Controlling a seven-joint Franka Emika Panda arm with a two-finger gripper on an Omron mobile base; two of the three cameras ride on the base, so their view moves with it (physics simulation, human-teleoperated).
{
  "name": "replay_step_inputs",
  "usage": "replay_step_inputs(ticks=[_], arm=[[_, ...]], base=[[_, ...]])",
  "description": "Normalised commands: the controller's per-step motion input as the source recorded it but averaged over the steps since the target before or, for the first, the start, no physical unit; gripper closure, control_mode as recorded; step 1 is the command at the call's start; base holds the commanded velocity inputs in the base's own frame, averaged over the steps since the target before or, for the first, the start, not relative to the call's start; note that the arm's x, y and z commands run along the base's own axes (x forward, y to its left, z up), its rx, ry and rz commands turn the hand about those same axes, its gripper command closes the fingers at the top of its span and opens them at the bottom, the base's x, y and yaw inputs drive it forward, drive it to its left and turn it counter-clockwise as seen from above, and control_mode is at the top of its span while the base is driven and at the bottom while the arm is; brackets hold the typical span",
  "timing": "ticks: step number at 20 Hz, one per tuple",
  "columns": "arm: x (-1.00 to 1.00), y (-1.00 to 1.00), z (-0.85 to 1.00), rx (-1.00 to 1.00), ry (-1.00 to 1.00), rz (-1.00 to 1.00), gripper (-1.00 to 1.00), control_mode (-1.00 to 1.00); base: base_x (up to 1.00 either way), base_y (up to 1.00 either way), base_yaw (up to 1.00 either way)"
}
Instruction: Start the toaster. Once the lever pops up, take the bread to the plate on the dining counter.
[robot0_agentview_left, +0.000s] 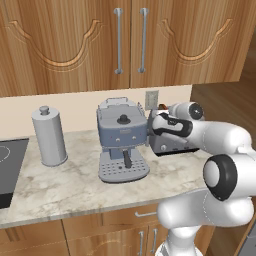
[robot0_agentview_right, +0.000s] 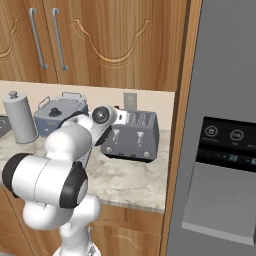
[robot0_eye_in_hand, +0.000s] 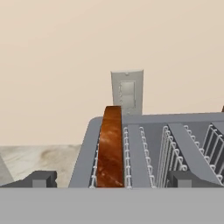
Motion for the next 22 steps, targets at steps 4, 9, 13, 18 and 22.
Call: replay_step_inputs(ticks=[4,9,13,18,22], arm=[[0.05,0.00,0.00,0.00,0.00,0.00,-1.00,-1.00],[0.00,0.00,0.00,0.00,0.00,0.00,-1.00,-1.00],[0.00,0.00,0.00,0.00,0.00,0.00,-1.00,-1.00],[0.00,0.00,0.00,0.00,0.00,0.00,-1.00,-1.00],[0.00,0.00,0.00,0.00,0.00,0.00,-1.00,-1.00]], base=[[0.00,0.00,0.00],[0.00,0.00,0.00],[0.00,0.00,0.00],[0.00,0.00,0.00],[0.00,0.00,0.00]])
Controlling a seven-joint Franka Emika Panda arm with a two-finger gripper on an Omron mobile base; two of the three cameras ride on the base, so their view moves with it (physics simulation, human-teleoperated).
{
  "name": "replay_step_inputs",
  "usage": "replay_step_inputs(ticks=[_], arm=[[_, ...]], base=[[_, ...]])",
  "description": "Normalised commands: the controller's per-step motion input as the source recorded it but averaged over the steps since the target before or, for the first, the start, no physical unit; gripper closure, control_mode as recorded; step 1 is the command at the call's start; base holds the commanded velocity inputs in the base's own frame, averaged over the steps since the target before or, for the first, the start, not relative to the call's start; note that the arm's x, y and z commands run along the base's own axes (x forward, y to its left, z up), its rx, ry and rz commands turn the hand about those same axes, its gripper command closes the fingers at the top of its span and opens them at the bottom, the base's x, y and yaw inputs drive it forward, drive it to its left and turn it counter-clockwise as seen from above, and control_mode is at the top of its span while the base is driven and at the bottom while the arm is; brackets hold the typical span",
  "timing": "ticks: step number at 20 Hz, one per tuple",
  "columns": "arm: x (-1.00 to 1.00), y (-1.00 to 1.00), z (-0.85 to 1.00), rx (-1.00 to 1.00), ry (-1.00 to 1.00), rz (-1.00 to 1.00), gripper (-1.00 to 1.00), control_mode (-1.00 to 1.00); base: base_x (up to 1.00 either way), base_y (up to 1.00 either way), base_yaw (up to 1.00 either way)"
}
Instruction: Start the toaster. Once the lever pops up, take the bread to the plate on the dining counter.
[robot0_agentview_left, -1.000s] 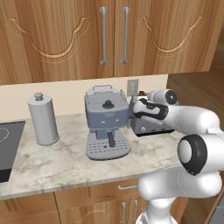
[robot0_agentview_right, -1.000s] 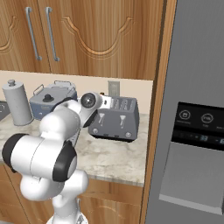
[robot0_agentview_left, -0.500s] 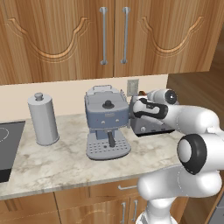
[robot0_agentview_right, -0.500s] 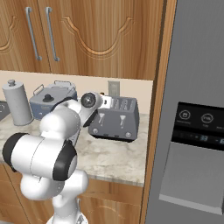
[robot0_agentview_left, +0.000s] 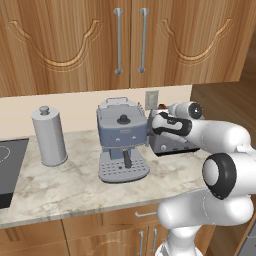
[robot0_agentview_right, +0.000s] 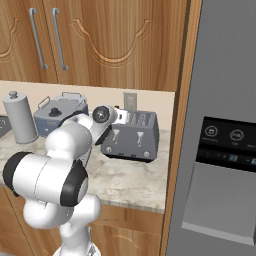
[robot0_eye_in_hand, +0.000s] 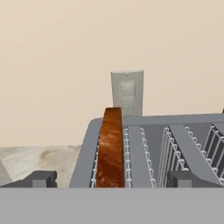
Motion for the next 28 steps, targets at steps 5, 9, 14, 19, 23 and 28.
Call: replay_step_inputs(ticks=[5,9,14,19,23,28], arm=[[0.00,0.00,0.00,0.00,0.00,0.00,1.00,-1.00],[0.00,0.00,0.00,0.00,0.00,0.00,1.00,-1.00],[0.00,0.00,0.00,0.00,0.00,0.00,1.00,-1.00],[0.00,0.00,0.00,0.00,0.00,0.00,1.00,-1.00],[0.00,0.00,0.00,0.00,0.00,0.00,1.00,-1.00],[0.00,0.00,0.00,0.00,0.00,0.00,1.00,-1.00]], base=[[0.00,0.00,0.00],[0.00,0.00,0.00],[0.00,0.00,0.00],[0.00,0.00,0.00],[0.00,0.00,0.00],[0.00,0.00,0.00]])
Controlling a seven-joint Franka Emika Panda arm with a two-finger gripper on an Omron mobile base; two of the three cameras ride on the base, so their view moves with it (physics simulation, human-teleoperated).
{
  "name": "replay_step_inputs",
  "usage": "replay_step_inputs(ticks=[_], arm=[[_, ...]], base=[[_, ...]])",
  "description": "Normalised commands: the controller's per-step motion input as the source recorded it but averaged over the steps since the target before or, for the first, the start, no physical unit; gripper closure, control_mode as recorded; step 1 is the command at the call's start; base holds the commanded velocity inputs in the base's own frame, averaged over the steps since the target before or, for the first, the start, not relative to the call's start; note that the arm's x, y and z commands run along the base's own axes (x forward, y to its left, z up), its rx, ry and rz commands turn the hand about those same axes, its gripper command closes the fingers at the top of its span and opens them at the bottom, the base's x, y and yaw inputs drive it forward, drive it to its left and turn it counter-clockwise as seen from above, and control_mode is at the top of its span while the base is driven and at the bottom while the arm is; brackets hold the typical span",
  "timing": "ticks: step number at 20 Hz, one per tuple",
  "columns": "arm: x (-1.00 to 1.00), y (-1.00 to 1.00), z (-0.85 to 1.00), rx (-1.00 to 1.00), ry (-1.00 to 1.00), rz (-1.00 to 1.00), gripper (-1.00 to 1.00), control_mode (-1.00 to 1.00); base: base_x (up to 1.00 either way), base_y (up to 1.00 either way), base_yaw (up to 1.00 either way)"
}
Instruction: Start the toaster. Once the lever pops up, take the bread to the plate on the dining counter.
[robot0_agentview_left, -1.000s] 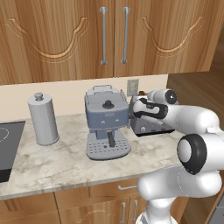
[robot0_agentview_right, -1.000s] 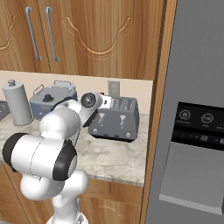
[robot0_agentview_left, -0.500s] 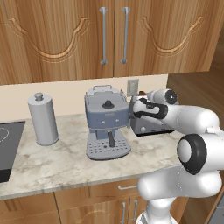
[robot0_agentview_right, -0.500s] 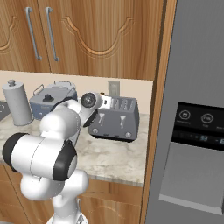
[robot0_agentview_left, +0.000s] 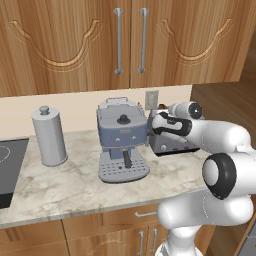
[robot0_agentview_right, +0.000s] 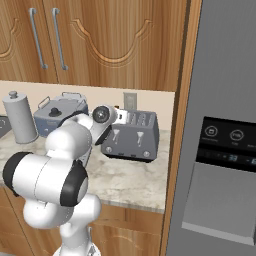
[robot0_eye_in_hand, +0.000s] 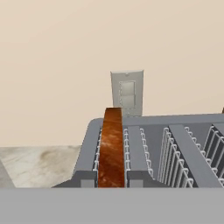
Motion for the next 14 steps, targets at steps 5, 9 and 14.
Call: replay_step_inputs(ticks=[5,9,14], arm=[[0.00,0.00,0.00,0.00,0.00,0.00,1.00,-1.00],[0.00,0.00,0.00,0.00,0.00,0.00,1.00,-1.00],[0.00,0.00,0.00,0.00,0.00,0.00,1.00,-1.00]], base=[[0.00,0.00,0.00],[0.00,0.00,0.00],[0.00,0.00,0.00]])
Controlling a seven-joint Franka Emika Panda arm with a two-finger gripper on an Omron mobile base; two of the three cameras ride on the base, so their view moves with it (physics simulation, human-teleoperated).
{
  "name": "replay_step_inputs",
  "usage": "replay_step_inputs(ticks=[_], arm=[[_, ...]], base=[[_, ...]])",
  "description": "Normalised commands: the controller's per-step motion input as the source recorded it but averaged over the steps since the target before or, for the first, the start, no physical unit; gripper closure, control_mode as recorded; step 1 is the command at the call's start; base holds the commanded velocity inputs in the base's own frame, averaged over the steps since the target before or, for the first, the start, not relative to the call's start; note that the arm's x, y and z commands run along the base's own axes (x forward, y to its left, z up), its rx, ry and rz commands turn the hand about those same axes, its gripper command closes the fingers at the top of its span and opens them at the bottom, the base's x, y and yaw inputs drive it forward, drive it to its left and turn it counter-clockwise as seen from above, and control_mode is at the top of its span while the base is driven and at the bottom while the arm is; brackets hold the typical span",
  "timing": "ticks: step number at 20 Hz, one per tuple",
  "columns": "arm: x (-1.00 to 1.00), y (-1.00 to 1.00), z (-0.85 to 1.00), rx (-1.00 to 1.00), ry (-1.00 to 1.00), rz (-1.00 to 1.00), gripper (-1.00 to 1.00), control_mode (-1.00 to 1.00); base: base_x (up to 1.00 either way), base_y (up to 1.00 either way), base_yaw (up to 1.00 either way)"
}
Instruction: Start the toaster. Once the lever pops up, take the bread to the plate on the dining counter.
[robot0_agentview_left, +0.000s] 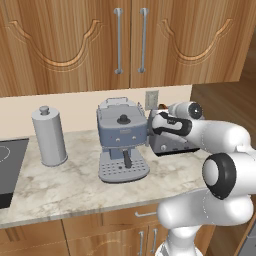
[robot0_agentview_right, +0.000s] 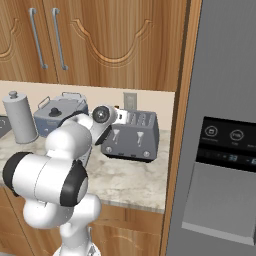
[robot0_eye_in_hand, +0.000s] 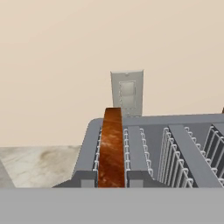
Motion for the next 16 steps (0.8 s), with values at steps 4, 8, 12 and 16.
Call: replay_step_inputs(ticks=[4,8,12,16], arm=[[0.00,0.00,0.00,0.00,0.00,0.00,1.00,-1.00],[0.00,0.00,0.00,0.00,0.00,0.00,1.00,-1.00],[0.00,0.00,0.00,0.00,0.00,0.00,1.00,-1.00],[0.00,0.00,0.03,0.00,0.00,0.00,1.00,-1.00]], base=[[0.00,0.00,0.00],[0.00,0.00,0.00],[0.00,0.00,0.00],[0.00,0.00,0.00]])
